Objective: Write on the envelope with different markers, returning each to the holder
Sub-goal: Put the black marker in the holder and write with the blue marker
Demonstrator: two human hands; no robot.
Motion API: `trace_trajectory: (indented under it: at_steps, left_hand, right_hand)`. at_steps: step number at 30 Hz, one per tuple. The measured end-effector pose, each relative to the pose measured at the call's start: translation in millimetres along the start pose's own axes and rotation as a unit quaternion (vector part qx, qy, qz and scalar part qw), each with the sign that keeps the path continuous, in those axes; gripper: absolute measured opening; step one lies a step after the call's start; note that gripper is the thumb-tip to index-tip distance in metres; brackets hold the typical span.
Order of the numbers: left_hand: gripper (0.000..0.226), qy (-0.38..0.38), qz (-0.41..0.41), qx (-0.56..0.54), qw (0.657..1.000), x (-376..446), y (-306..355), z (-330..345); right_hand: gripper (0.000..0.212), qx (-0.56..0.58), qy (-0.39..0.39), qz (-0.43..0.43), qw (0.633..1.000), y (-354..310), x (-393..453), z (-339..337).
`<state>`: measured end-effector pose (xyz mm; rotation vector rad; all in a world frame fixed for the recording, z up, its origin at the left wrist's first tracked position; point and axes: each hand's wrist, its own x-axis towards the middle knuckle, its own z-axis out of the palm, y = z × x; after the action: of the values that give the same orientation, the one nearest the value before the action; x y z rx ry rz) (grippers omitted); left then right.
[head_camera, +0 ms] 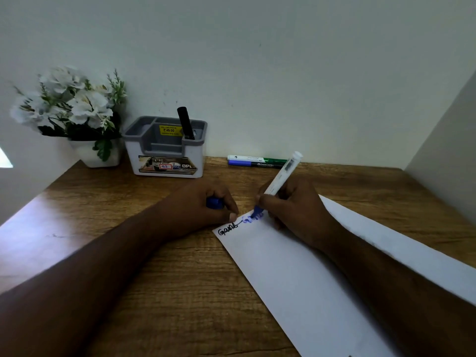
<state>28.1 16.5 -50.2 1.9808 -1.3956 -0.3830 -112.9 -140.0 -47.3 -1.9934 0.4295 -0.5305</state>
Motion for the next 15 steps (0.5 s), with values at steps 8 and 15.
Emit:
trace_trajectory:
  at_steps: [8,15]
  left_hand:
    - [0.014,-0.001,-0.008,-0.004,1.000,0,-1,0]
    - [0.012,0.002,-0.004,0.001,1.000,0,-2,0]
  right_hand:
    - [0.004,-0.033,0.117,0.009,0.992,5,4,-3]
    - [0.014,0.084,0.057,0.030,0.994,7,5,-1]
